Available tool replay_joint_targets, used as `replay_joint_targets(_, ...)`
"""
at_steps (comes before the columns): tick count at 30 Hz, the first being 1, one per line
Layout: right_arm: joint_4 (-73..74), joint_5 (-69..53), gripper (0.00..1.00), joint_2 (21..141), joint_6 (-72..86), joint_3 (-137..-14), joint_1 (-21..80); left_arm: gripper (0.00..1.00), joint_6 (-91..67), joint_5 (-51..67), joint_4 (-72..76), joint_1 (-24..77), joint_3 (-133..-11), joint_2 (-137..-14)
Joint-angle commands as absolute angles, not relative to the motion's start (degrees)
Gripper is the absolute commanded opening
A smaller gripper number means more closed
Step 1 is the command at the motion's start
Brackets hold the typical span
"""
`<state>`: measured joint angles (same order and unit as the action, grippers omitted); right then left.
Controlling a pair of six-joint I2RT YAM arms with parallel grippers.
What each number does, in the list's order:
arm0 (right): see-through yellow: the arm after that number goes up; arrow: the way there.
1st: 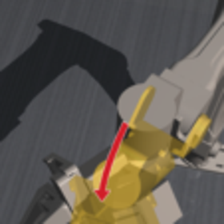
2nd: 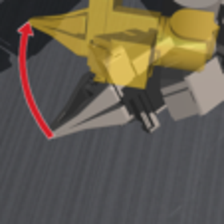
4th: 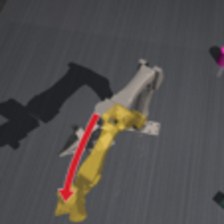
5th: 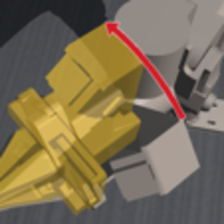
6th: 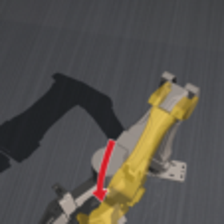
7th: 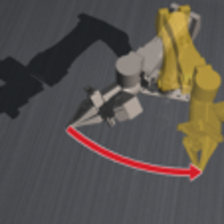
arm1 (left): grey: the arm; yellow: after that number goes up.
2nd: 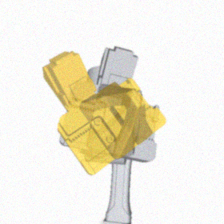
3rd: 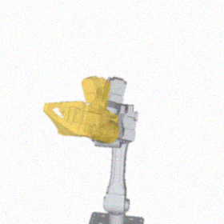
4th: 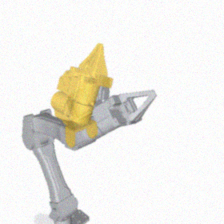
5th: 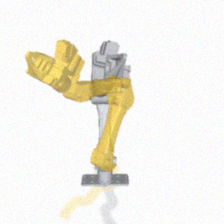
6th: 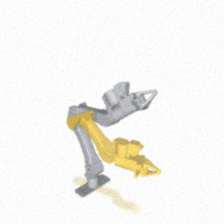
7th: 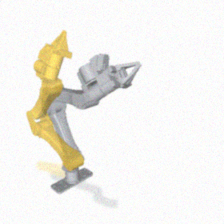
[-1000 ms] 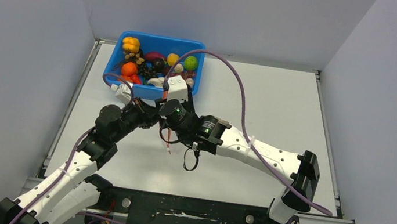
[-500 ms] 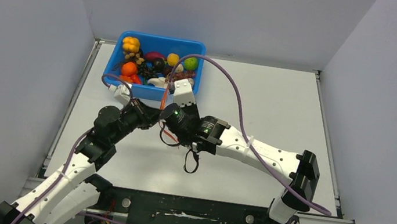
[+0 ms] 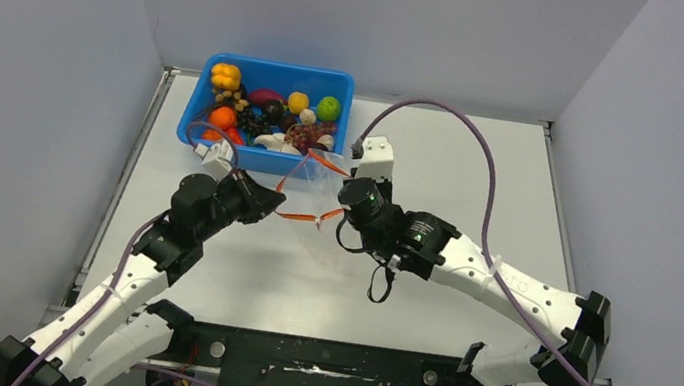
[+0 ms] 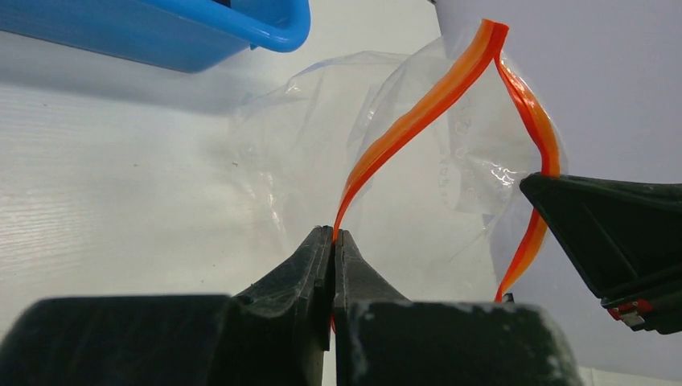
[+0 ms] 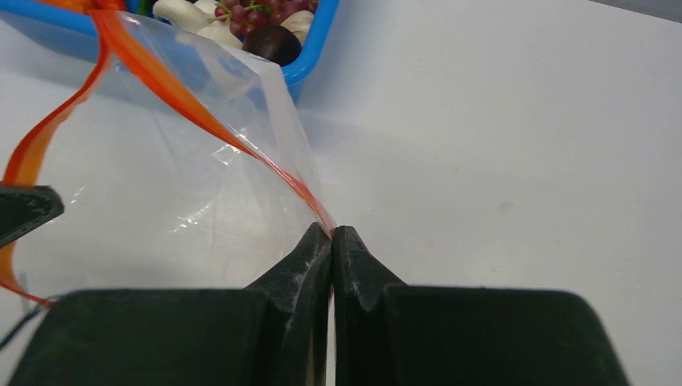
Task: Place the food in the zip-top bag and seal the zipper
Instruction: Open the zipper of the food storage bag.
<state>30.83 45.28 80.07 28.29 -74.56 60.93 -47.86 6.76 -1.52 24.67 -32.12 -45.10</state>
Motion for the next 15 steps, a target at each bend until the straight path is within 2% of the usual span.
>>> replay_joint_targets(1,22.73,43.07,0.00,76.23,26.74,-71.83,61.08,0.03,-48.50,11.36,3.68,24.49,-35.16,-46.63)
replay_joint_targets(4,23.10,44.08,0.00,75.01,25.78,-71.02,60.79,0.31,-47.69,14.68,7.52,24.44,-35.14,-46.30)
replay_joint_targets(6,23.28,44.31,0.00,74.09,23.98,-70.57,60.58,0.46,-45.85,16.59,9.73,24.43,-35.35,-45.70)
replay_joint_targets(8,23.99,44.55,0.00,73.04,23.46,-70.18,60.07,0.67,-44.76,16.17,10.48,24.43,-35.45,-45.08)
replay_joint_targets(9,24.81,44.67,0.00,72.31,23.35,-70.00,59.71,0.71,-44.26,15.79,10.91,24.43,-35.56,-44.89)
replay_joint_targets(12,27.19,45.95,0.00,69.81,23.68,-69.02,58.51,0.72,-39.31,16.08,9.99,24.43,-36.75,-45.39)
replay_joint_targets(15,30.58,47.11,0.00,67.20,24.23,-68.70,56.69,0.74,-36.16,9.25,3.79,24.30,-39.97,-46.27)
